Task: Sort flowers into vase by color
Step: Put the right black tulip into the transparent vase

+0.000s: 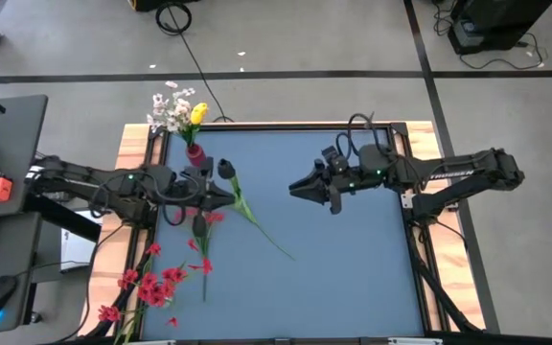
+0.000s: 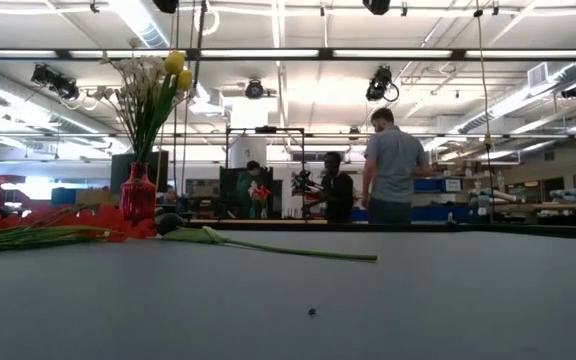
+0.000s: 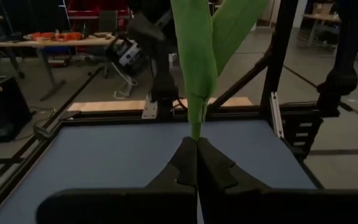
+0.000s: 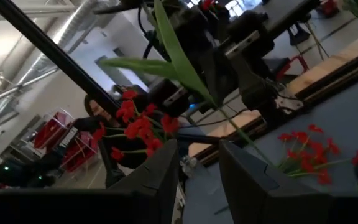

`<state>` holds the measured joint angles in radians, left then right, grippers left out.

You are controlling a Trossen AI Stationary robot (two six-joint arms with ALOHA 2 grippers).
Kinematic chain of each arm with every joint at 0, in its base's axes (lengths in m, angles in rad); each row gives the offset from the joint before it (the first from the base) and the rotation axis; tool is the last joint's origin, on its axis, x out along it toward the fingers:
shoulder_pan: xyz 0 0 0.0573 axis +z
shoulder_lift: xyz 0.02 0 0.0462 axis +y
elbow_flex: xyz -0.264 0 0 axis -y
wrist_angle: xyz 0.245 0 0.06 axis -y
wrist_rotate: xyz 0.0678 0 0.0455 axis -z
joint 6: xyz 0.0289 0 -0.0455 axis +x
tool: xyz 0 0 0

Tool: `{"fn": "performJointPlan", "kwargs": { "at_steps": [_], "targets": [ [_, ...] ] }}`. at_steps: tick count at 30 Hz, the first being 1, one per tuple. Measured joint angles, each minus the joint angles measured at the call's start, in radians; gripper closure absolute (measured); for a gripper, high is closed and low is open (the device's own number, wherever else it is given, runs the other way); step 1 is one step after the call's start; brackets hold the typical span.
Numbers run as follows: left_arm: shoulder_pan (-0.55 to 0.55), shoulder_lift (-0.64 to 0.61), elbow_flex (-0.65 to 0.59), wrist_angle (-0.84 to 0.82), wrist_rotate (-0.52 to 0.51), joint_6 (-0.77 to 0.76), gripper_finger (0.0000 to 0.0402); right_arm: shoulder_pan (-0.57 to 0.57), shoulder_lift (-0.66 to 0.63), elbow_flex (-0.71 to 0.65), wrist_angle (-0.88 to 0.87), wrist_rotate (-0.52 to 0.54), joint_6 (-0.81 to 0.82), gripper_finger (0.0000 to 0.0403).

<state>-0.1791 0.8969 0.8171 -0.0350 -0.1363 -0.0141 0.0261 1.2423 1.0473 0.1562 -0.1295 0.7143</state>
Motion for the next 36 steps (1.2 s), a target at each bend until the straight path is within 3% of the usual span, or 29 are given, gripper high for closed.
{"fn": "performJointPlan", "kwargs": {
  "at_steps": [3,12,15,20,27,33,36],
  "targets": [
    [0.0,-0.033,0.0,-0.047,0.036,0.016,0.0401,0.03,0.003,0.0,-0.01,0.078,0.015,0.0278],
    [0.031,-0.191,0.0,-0.218,0.215,0.112,0.0401,0.164,0.105,0.0,-0.044,0.462,0.259,0.0278],
    [0.037,-0.262,-0.002,-0.317,0.236,0.124,0.0401,0.196,0.171,0.0,-0.006,0.526,0.334,0.0278],
    [0.037,-0.425,-0.086,-0.335,0.322,0.084,0.0401,0.235,0.289,0.0,0.13,0.579,0.458,0.0278],
    [0.035,-0.625,-0.229,-0.343,0.558,-0.074,0.0401,0.317,0.406,0.0,0.291,0.717,0.579,0.0278],
    [0.034,-0.691,-0.236,-0.373,0.847,-0.158,0.0401,0.394,0.441,0.0,0.308,0.856,0.669,0.0279],
    [0.034,-0.693,-0.236,-0.377,0.921,-0.176,0.0401,0.429,0.442,0.0,0.307,0.923,0.682,0.028]
  ]
}}
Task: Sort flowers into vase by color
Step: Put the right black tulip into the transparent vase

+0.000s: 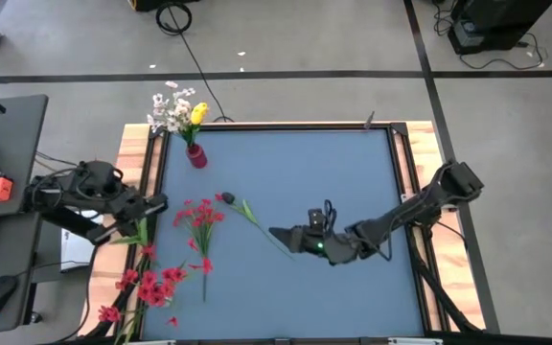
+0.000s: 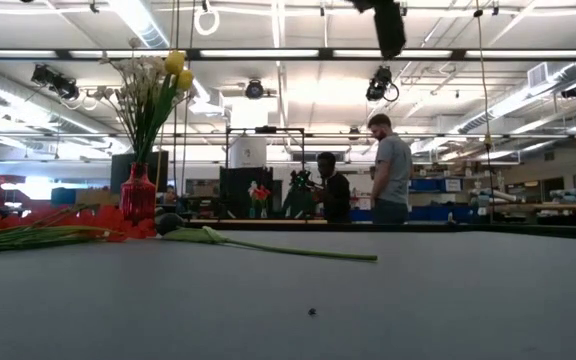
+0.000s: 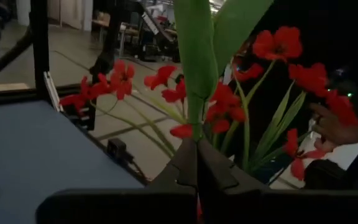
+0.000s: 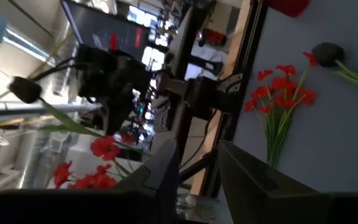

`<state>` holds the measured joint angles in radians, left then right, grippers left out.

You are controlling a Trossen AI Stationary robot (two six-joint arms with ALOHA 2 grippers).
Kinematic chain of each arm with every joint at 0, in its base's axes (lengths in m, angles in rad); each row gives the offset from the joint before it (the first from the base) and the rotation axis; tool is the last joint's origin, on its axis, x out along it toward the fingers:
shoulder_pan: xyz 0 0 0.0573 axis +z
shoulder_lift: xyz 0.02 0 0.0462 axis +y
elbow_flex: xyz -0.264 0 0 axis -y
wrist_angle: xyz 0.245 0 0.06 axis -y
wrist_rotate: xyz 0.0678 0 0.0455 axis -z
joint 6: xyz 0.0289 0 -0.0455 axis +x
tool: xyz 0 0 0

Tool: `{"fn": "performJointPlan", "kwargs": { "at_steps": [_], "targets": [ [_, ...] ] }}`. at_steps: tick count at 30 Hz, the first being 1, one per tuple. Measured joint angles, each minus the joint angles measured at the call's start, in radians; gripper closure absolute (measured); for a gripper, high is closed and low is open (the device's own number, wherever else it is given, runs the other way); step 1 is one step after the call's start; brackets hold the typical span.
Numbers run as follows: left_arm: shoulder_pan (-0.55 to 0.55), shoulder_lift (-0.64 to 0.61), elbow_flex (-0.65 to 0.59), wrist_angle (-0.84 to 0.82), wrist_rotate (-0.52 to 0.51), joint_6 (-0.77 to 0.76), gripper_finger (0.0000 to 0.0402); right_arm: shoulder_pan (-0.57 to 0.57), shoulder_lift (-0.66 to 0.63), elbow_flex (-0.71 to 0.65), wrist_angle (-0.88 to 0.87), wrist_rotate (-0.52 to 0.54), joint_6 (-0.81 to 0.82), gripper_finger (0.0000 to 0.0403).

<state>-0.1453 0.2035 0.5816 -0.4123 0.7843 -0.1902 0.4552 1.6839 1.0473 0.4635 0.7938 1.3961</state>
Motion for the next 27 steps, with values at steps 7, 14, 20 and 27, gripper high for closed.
{"fn": "performJointPlan", "kwargs": {
  "at_steps": [7,14,20,27],
  "targets": [
    [-0.023,0.011,-0.068,0.065,-0.001,0.048,0.0401,0.06,-0.001,0.0,0.035,0.122,0.0,0.028],
    [-0.128,0.011,-0.201,0.36,0.019,-0.108,0.0401,0.111,-0.001,0.0,0.038,0.187,0.027,0.028],
    [-0.208,0.012,-0.206,0.4,-0.009,-0.113,0.0401,0.122,-0.001,0.0,0.037,0.204,0.049,0.028],
    [-0.258,0.017,-0.209,0.48,-0.049,-0.097,0.0401,0.099,-0.001,0.0,0.034,0.141,0.072,0.028]
  ]
}}
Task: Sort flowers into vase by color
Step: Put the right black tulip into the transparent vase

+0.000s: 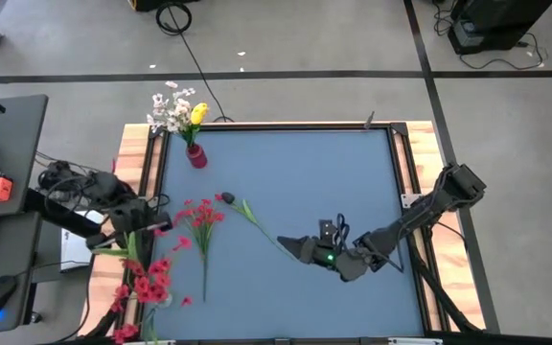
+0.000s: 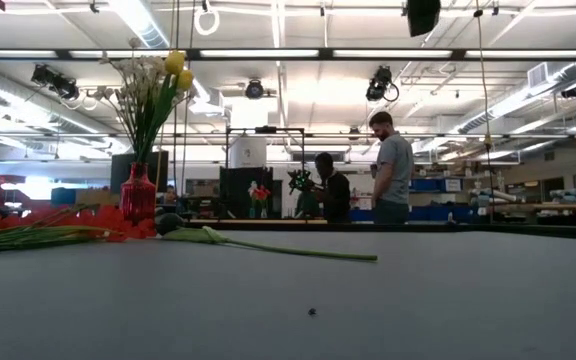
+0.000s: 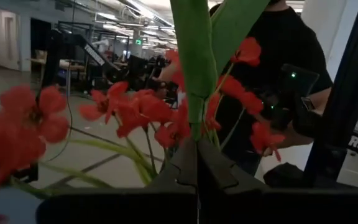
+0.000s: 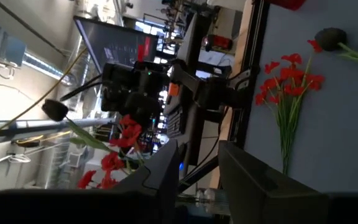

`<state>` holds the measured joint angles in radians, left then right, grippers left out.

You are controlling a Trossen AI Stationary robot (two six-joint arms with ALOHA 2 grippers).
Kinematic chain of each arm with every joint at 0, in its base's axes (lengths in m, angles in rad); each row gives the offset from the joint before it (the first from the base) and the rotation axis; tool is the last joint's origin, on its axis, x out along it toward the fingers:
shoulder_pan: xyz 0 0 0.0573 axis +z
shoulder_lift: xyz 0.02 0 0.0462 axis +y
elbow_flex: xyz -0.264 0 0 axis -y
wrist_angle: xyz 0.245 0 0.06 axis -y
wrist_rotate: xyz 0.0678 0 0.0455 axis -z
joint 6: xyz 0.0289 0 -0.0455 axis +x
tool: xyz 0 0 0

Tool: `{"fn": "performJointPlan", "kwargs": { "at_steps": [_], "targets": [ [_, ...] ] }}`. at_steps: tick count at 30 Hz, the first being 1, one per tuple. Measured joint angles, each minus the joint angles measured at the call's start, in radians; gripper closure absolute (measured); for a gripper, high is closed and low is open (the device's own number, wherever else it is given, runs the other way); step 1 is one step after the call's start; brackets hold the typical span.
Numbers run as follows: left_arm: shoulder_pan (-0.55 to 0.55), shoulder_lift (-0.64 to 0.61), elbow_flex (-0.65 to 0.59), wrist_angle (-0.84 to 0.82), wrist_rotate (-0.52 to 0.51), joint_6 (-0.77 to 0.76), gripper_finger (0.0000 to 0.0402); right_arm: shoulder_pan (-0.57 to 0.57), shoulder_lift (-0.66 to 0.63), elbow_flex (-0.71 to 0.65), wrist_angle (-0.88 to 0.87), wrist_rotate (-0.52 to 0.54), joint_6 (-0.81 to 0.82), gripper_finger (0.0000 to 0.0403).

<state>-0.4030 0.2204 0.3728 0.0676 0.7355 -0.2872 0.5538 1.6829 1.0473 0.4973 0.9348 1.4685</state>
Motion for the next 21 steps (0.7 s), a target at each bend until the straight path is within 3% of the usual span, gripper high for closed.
{"fn": "performJointPlan", "kwargs": {
  "at_steps": [9,21],
  "targets": [
    [-0.121,0.105,-0.074,0.152,-0.038,-0.038,0.0401,-0.015,0.0,0.0,0.0,-0.047,0.001,0.028],
    [-0.195,0.166,-0.075,0.158,-0.149,0.02,0.0401,-0.015,-0.001,0.0,-0.001,-0.08,0.007,0.028]
  ]
}}
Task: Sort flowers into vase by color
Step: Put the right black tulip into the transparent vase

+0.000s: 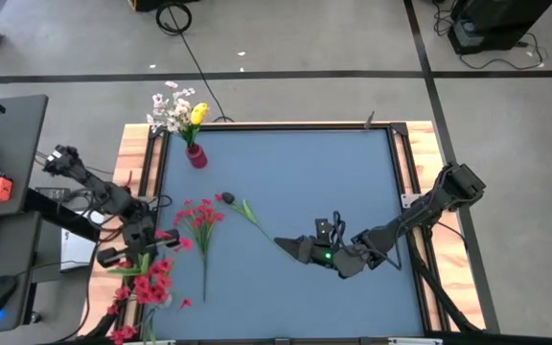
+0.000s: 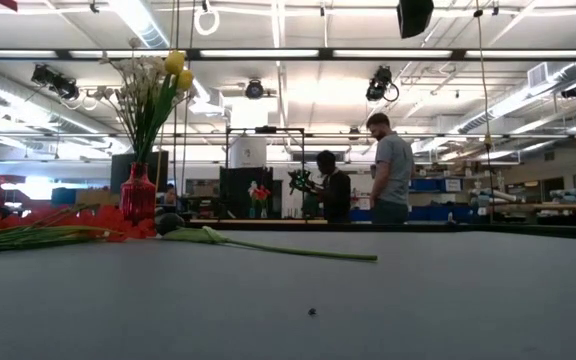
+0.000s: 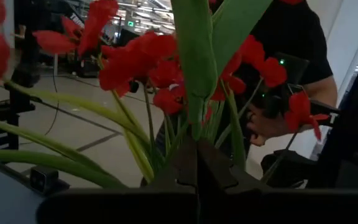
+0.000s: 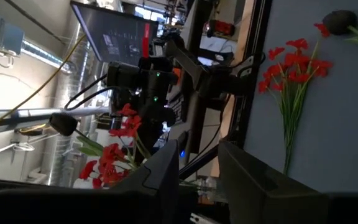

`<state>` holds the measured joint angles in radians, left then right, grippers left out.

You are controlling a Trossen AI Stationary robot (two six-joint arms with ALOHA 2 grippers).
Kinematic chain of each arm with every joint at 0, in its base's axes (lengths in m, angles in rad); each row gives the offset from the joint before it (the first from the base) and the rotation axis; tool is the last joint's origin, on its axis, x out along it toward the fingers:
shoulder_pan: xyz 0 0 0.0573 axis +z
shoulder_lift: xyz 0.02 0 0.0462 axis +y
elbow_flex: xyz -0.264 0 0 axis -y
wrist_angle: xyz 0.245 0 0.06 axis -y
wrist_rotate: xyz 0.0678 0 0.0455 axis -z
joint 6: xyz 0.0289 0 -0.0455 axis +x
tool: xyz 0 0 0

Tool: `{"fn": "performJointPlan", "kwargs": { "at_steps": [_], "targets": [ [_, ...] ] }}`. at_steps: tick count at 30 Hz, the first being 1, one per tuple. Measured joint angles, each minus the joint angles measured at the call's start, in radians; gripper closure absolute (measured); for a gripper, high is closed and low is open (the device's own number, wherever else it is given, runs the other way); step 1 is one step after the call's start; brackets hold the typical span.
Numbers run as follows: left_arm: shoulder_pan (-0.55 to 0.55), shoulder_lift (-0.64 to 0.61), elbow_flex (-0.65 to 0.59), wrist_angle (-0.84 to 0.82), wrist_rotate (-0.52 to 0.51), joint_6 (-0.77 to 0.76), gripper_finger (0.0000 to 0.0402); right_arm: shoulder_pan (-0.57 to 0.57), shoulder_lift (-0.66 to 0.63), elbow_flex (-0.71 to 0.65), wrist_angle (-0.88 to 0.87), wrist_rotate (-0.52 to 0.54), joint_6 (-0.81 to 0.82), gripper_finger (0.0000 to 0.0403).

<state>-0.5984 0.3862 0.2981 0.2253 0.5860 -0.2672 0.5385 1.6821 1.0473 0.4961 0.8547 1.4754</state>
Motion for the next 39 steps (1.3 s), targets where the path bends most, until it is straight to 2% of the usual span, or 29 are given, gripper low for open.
{"fn": "performJointPlan", "kwargs": {
  "at_steps": [7,14,21,25,30,39],
  "targets": [
    [-0.024,0.008,0.0,-0.031,-0.009,-0.025,0.039,0.0,0.0,0.0,0.003,-0.065,0.013,0.028],
    [-0.028,0.008,0.0,-0.063,-0.014,-0.036,0.0336,0.001,0.0,0.0,0.004,-0.066,0.015,0.028],
    [-0.028,0.008,0.0,-0.066,-0.014,-0.11,0.0292,0.002,0.0,0.0,0.004,-0.072,0.015,0.028],
    [-0.03,0.008,0.009,-0.069,-0.001,-0.15,0.0288,0.002,0.0,0.0,0.004,-0.096,0.015,0.028],
    [-0.068,0.008,0.058,-0.066,0.01,-0.1,0.0288,-0.003,0.0,0.0,0.004,-0.158,0.014,0.028],
    [-0.129,0.081,0.076,-0.071,0.01,-0.091,0.0288,-0.016,0.0,0.0,-0.003,-0.191,0.014,0.028]
  ]
}}
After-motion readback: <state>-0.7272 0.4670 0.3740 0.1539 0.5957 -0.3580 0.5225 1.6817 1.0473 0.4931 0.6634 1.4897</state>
